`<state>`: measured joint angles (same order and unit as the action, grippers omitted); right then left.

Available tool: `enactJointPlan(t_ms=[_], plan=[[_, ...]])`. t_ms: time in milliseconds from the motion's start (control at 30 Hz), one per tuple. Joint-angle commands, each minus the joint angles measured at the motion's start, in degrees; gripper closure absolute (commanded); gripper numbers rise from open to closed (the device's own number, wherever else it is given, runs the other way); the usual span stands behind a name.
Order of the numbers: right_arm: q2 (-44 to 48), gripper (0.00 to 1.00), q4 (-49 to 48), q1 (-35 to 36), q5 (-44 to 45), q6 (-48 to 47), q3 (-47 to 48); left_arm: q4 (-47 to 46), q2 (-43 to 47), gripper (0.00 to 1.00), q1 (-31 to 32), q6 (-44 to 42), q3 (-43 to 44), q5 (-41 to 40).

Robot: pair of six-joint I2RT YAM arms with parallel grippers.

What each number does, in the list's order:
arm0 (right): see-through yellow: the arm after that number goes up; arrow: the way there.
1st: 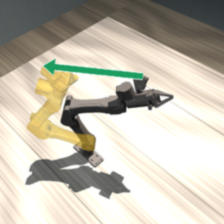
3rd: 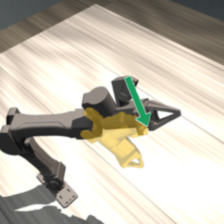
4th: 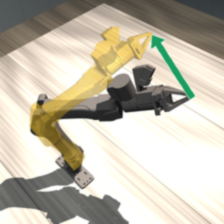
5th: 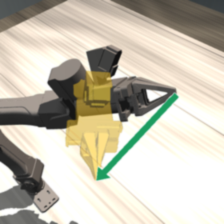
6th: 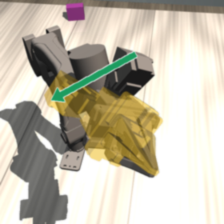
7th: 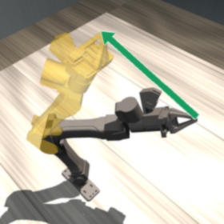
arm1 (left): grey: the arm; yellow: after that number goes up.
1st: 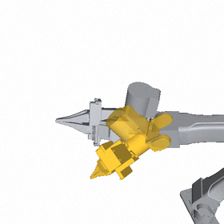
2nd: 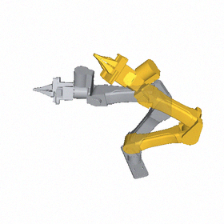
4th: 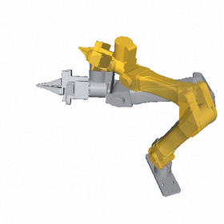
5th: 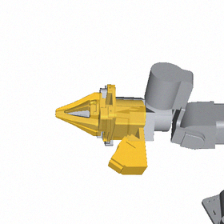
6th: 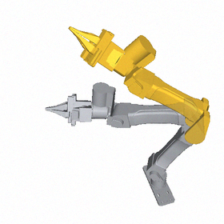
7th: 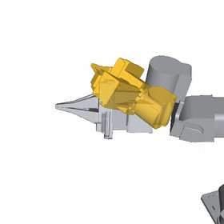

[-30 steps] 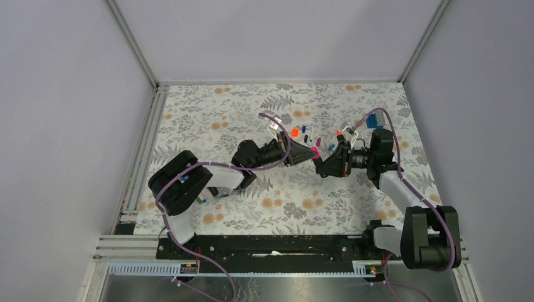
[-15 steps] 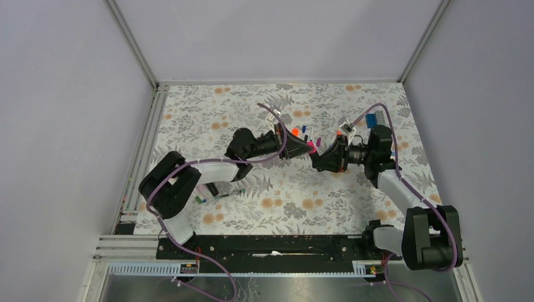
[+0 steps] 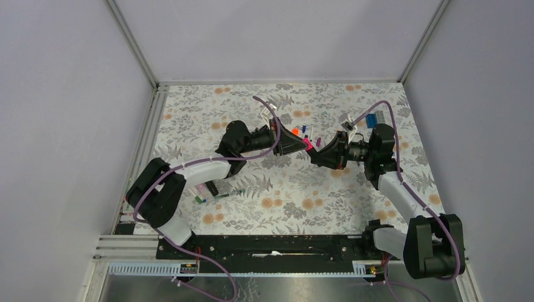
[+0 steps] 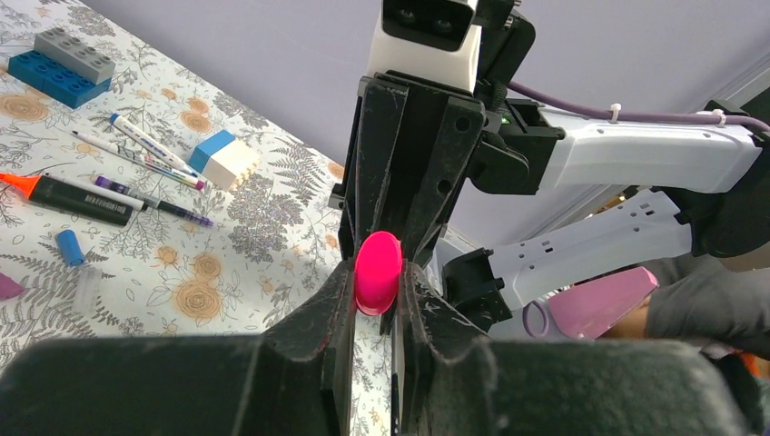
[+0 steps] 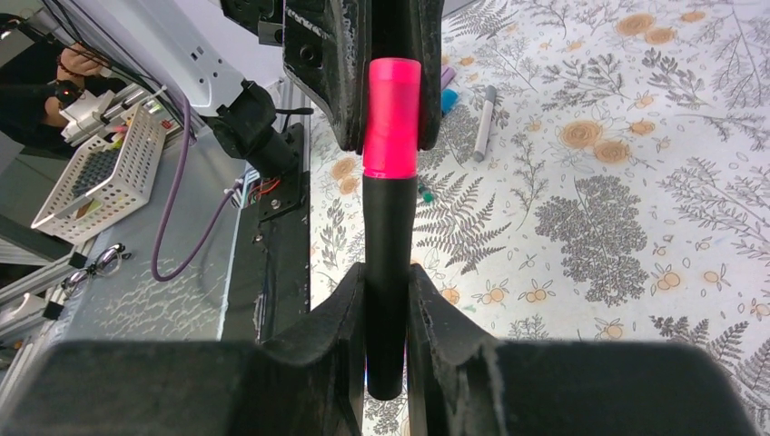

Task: Open the pen caps
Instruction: Open the pen cap from the pen, then place the pen cap at the center of the board, then place the pen at the center of the board.

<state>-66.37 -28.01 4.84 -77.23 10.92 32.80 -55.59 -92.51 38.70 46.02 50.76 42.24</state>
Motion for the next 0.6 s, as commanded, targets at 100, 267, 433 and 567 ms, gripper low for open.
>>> enactJointPlan(t_ms=[100,267,433,567], plan=[[1.46,1.0,6.01,-1.16,-6.62,-0.4,-2.78,-12.08,11.05,1.0,-12.46,-2.16,2.24,-12.78],[1.66,1.0,5.98,-1.15,-6.27,-0.55,-2.91,-10.84,13.32,1.0,-14.51,-2.16,0.99,-12.47],[1.61,1.0,6.0,-1.18,-6.18,-0.74,-2.93,-10.41,15.03,1.0,-16.29,-1.93,-0.23,-11.84],[1.66,1.0,6.03,-1.16,-6.18,-0.73,-2.94,-10.24,15.81,1.0,-17.03,-1.56,-1.37,-11.48]])
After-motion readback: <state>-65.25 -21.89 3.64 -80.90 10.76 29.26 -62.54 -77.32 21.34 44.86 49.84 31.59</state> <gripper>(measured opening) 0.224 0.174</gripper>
